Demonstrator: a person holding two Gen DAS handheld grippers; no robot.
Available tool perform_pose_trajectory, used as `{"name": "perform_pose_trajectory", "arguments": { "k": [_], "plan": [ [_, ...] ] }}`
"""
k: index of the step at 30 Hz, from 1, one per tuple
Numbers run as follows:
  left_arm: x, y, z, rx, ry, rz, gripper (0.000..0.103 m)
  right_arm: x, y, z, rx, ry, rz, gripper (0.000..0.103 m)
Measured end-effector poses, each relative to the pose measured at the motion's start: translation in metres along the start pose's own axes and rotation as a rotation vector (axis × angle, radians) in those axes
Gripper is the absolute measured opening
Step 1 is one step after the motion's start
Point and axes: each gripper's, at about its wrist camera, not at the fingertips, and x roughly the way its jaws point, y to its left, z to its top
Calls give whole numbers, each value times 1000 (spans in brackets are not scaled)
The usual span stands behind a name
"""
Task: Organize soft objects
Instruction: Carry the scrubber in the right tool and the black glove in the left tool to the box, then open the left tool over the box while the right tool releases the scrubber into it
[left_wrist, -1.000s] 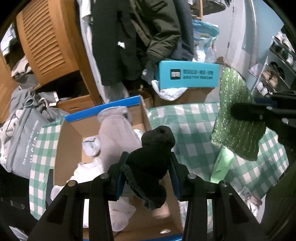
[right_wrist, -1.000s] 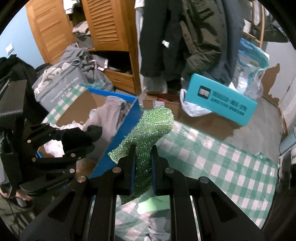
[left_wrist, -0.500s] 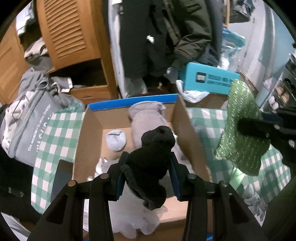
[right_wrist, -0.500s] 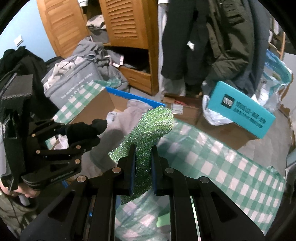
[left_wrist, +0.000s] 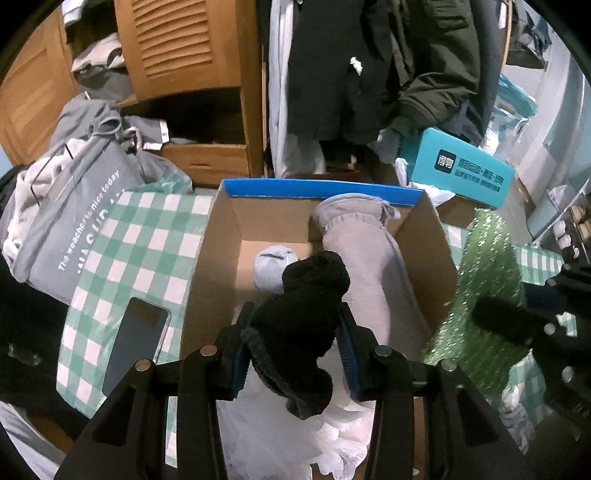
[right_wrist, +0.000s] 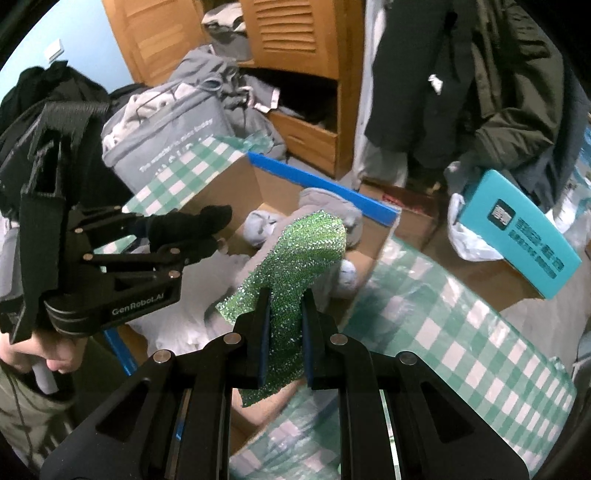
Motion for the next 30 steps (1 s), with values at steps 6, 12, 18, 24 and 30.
{"name": "perform_pose_trajectory", "arguments": {
  "k": [6, 12, 18, 24, 30],
  "plan": [
    [3, 5, 1, -23, 12, 43, 60, 16, 9, 5, -25, 28, 18, 23],
    [-11, 7, 1, -15, -30, 68, 73, 14, 16, 5, -51, 2, -13, 57],
    [-23, 5, 1, -2, -54, 63, 75, 8, 11, 4, -40, -7, -39, 61],
    [-30, -5, -1, 25, -62, 53, 75, 2, 2, -4, -9, 0, -47, 63],
    [-36, -18, -3, 57, -71, 38, 75, -7, -8, -11, 18, 3, -53, 64]
  ]
}}
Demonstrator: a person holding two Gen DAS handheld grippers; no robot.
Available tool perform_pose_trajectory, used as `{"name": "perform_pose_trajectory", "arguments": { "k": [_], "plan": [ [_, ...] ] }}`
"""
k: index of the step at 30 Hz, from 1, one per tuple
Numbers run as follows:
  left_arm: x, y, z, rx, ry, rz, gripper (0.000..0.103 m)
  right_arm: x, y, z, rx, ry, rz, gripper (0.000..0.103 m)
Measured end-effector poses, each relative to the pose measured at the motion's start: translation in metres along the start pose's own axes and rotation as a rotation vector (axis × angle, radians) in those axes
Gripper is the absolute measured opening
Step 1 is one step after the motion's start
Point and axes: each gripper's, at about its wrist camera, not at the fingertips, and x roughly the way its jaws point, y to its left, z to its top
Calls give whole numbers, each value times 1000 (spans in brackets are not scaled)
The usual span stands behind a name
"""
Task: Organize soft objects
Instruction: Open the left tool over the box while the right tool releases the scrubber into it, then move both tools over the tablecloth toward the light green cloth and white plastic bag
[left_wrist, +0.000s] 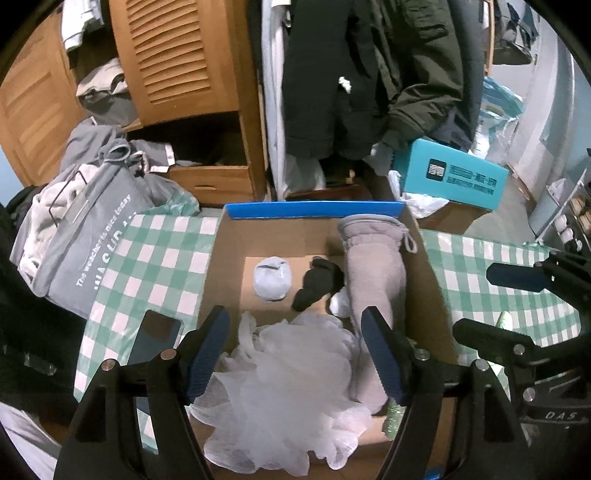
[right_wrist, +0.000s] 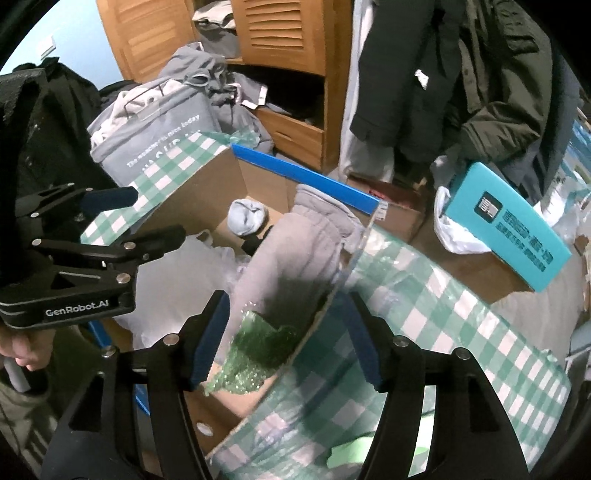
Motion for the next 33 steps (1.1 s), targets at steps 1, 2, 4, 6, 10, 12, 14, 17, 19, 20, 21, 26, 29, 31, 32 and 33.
{"name": "perform_pose_trajectory", "arguments": {
  "k": [1, 2, 4, 6, 10, 12, 14, 17, 19, 20, 21, 26, 29, 31, 32, 33],
  "plan": [
    [-1, -2, 0, 6, -1, -2, 75, -2, -1, -1, 4, -1, 0, 64],
    [-2, -6, -1, 15, -2, -4, 76, -4, -3, -2, 10, -2, -2, 65],
    [-4, -11, -1, 27, -3, -8, 77, -7, -7, -5, 18, -1, -4, 65],
    [-5, -18, -3, 42, -3, -16, 78, -10, -11, -7, 28, 1, -6, 65],
    [-6, -31, -3, 81, -5, -23, 78, -16, -16, -13, 37, 2, -15, 65],
    [-7, -36, -3, 91, -5, -28, 78, -19, -20, -16, 44, 3, -18, 65],
    [-8, -41, -4, 99, -6, -34, 78, -22, -24, -20, 55, 6, -24, 65],
    [-10, -49, -4, 112, -7, -42, 78, -26, -33, -27, 78, 7, -32, 65],
    [-11, -55, -5, 124, -7, -48, 78, -31, -39, -32, 92, 7, -37, 65],
    [-12, -60, -6, 133, -7, -50, 78, -33, -42, -35, 98, 6, -41, 66],
    [-12, -63, -6, 141, -6, -53, 79, -35, -45, -37, 104, 6, -44, 66],
    [-12, -84, -9, 183, -2, -74, 80, -45, -58, -55, 134, 17, -64, 66],
    [-12, -96, -11, 207, 4, -88, 80, -49, -67, -69, 153, 33, -81, 66],
    [-11, -108, -14, 226, 14, -102, 80, -52, -74, -79, 167, 45, -92, 66],
    [-10, -114, -16, 238, 21, -109, 80, -53, -77, -84, 175, 51, -97, 66],
    [-10, -120, -18, 251, 27, -116, 80, -55, -81, -90, 184, 56, -102, 66]
  ]
}}
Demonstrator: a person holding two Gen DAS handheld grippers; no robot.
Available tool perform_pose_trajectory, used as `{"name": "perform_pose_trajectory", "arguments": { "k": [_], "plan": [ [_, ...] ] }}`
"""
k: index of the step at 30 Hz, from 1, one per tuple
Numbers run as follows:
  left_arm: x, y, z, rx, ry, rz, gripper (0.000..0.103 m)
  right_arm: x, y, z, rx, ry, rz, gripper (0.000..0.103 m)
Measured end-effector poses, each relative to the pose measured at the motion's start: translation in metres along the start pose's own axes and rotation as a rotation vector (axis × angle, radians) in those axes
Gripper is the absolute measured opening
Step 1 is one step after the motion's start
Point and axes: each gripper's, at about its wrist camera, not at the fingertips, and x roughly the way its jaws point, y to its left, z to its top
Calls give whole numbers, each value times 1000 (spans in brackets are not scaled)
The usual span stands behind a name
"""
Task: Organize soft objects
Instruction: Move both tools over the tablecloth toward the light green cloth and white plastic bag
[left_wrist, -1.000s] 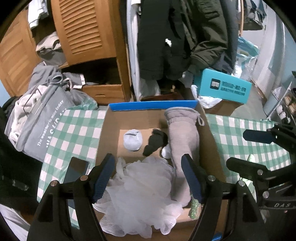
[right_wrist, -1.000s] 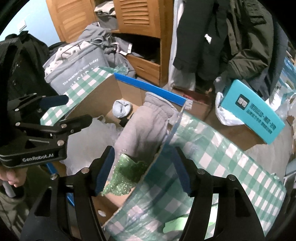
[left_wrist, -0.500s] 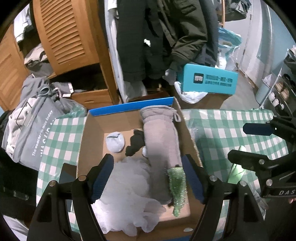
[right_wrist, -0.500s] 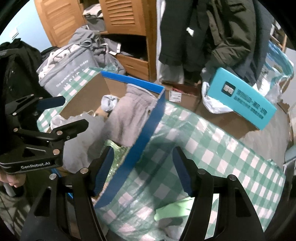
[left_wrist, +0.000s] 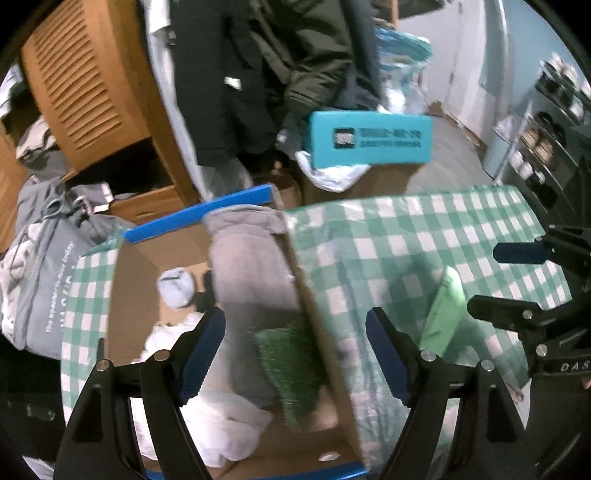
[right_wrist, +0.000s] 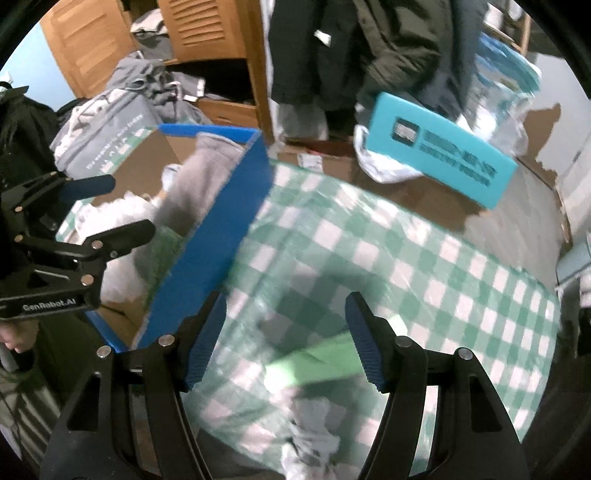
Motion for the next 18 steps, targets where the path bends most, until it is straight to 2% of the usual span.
{"name": "perform_pose_trajectory", "arguments": {
  "k": [9, 18],
  "plan": [
    [14, -63, -9, 116, 69, -85, 80, 5, -35, -51, 120, 75, 1, 66],
    [30, -101, -34, 205, 139, -78, 80, 16, -45, -95, 169, 147, 14, 66]
  ]
}}
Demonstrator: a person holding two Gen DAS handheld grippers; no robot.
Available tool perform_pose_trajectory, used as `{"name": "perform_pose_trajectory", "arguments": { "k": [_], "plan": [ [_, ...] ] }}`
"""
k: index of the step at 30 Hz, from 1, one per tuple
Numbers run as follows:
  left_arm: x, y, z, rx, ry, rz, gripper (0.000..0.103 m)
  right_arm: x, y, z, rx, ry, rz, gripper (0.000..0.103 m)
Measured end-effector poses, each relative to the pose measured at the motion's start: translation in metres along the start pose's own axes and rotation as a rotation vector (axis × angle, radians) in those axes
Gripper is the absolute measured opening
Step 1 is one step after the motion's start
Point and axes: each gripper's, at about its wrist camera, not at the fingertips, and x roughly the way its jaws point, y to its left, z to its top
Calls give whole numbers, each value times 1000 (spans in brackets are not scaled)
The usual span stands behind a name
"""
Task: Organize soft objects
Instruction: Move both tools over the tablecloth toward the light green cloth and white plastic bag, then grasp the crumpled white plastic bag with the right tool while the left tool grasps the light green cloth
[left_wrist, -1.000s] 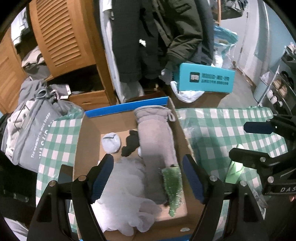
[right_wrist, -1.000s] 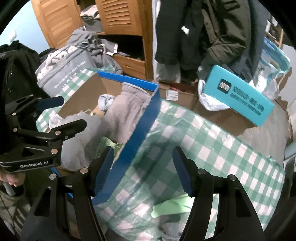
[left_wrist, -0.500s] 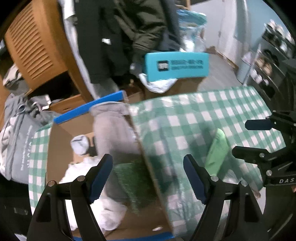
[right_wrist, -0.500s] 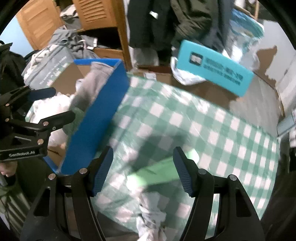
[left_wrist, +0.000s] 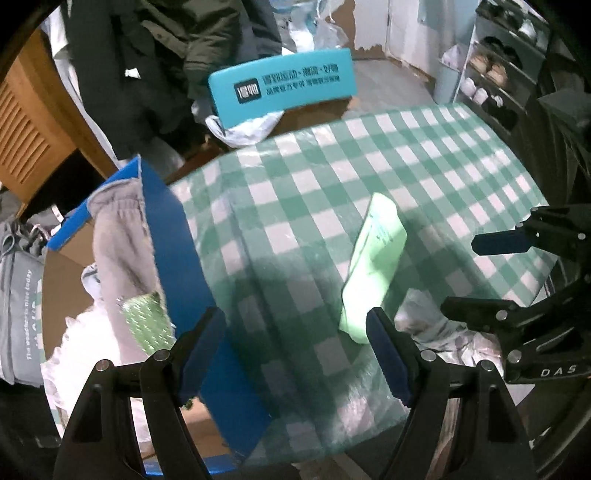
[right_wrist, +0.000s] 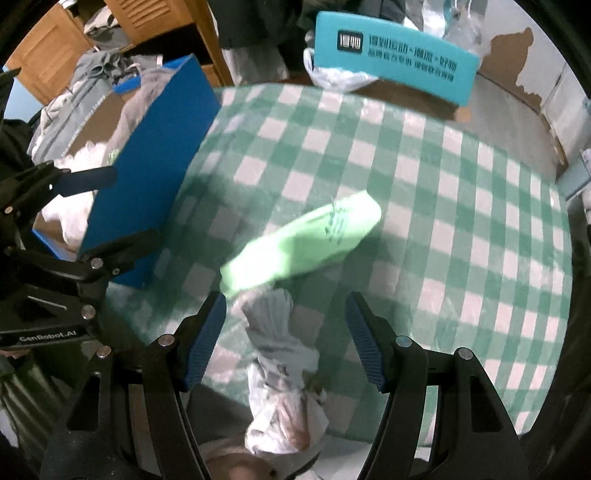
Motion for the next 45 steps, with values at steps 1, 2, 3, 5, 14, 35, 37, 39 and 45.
{"name": "perform_pose_trajectory", "arguments": {
  "k": [1, 2, 3, 5, 14, 35, 37, 39, 45],
  "plan": [
    [2, -1, -2, 2, 8, 2, 80, 2, 0, -2, -1, 8, 0, 66],
    [4, -2, -3, 3, 15, 4, 80, 4, 1, -4, -5, 16, 0, 66],
    [6, -4, -6, 7, 23, 6, 80, 7, 2, -7, -15, 27, 1, 66],
    [12, -6, -9, 14, 41, 10, 80, 13, 3, -9, -30, 46, -1, 66],
    [30, -16, -20, 50, 97, 17, 80, 44, 10, -22, -85, 134, -14, 66],
    [59, -34, 6, 77, 130, -30, 83, 58, -41, -27, 22, 143, -7, 30],
    [62, -39, 10, 85, 119, -31, 87, 54, -53, -26, 55, 122, -20, 29],
    [66, -45, 15, 94, 106, -35, 87, 51, -64, -24, 83, 105, -26, 29],
    [84, -64, 25, 128, 126, -45, 87, 40, -89, -21, 141, 56, -54, 29]
  ]
}}
